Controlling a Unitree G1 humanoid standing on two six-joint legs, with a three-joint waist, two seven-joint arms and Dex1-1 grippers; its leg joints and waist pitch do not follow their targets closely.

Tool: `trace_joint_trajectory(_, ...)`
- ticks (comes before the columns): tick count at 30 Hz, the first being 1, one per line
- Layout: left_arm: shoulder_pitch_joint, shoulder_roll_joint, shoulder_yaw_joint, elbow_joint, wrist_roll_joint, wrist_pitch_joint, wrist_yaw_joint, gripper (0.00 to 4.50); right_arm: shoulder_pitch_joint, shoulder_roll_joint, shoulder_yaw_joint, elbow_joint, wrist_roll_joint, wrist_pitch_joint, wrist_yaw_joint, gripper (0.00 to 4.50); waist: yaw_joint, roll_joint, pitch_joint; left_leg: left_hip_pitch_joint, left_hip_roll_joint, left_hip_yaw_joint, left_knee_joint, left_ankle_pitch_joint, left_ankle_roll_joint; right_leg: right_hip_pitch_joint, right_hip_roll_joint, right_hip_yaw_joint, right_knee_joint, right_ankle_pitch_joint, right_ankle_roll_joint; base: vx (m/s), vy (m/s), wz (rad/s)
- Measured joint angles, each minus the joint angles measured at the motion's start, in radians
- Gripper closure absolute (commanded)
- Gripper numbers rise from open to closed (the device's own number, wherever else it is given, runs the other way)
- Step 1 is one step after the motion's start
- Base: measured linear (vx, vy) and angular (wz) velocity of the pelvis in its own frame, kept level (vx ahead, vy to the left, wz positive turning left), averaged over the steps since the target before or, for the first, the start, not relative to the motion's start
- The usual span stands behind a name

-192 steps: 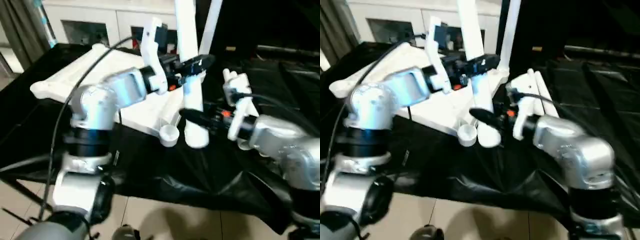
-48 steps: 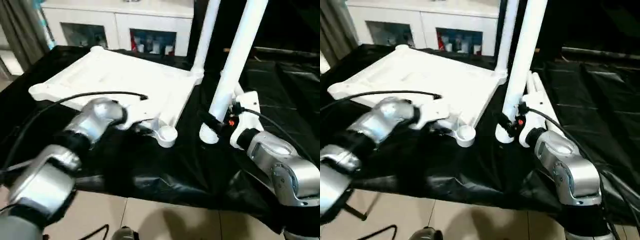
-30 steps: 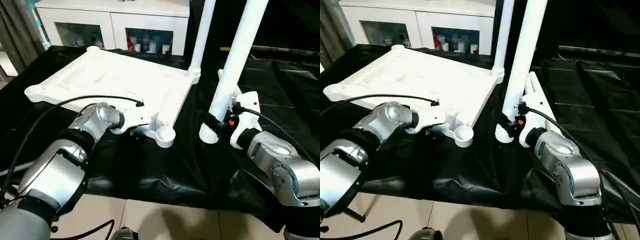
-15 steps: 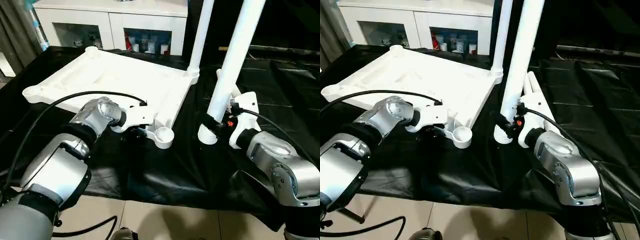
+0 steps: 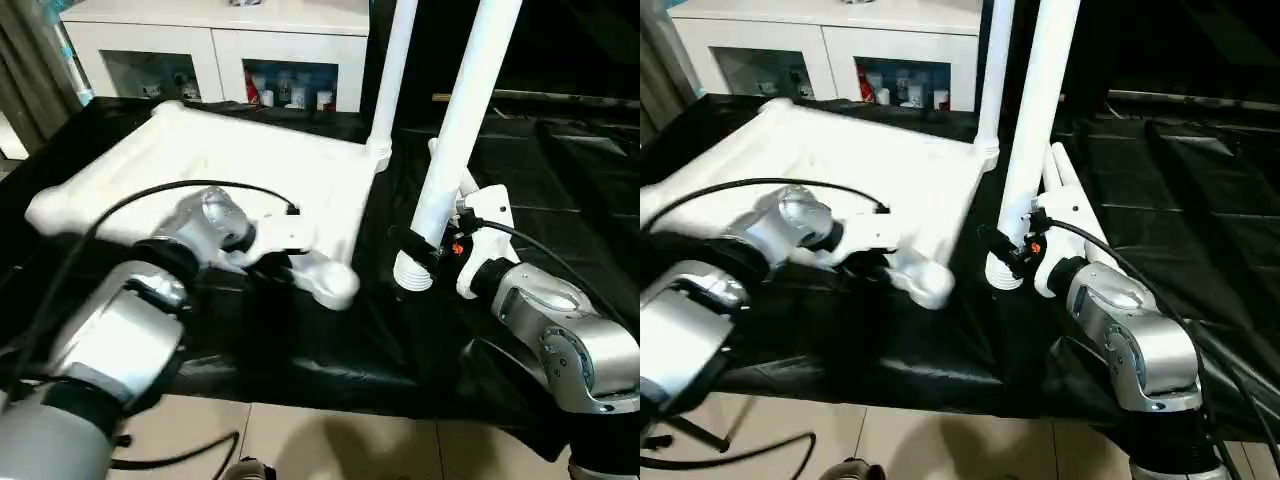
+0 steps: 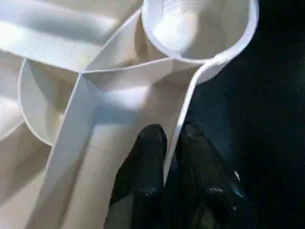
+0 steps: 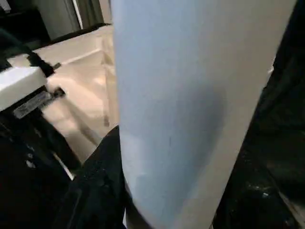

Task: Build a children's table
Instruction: Rotate table base

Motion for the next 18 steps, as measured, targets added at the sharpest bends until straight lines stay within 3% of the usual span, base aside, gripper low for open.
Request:
trace_joint_trajectory(5,0.027,-0.065,0.081,-0.024,-0.087,0.157,0.022,4.34,0.000,0.015,-0.019,0.000,0.011,0.021,-0.020,2.61,-0.003,0.000,0.000,0.000,0.000,0.000,0.000,0.000,0.000,0.000,0.000,0.000,0.000,0.001,-0.001,0.000,0.000,0.00)
trace_joint_trajectory(10,0.082,-0.096,0.151,-0.112,-0.121,0.242,0.187,4.49,0.000,0.034,-0.037,0.003,0.030,0.029,-0.035,2.61,-0.014,0.000,0.000,0.002,0.000,-0.001,-0.001,0.000,0.000,0.000,0.000,-0.002,0.000,0.001,-0.002,0.000,0.000,0.00)
trace_joint_trajectory(13,0.150,-0.107,0.161,-0.229,-0.105,0.236,0.327,4.50,-0.001,0.051,-0.048,0.005,0.036,0.044,-0.048,2.61,-0.019,0.000,0.000,0.003,0.001,-0.001,-0.001,0.000,0.000,0.000,0.000,-0.002,0.000,0.001,-0.002,0.000,0.000,0.00)
trace_joint_trajectory(18,0.249,-0.101,0.157,-0.384,-0.065,0.210,0.432,4.50,-0.002,0.096,-0.079,0.019,0.051,0.052,-0.088,2.61,-0.015,0.000,0.000,0.003,0.001,-0.001,-0.003,0.000,0.000,0.000,0.000,-0.003,-0.002,0.001,-0.001,0.000,0.000,0.00)
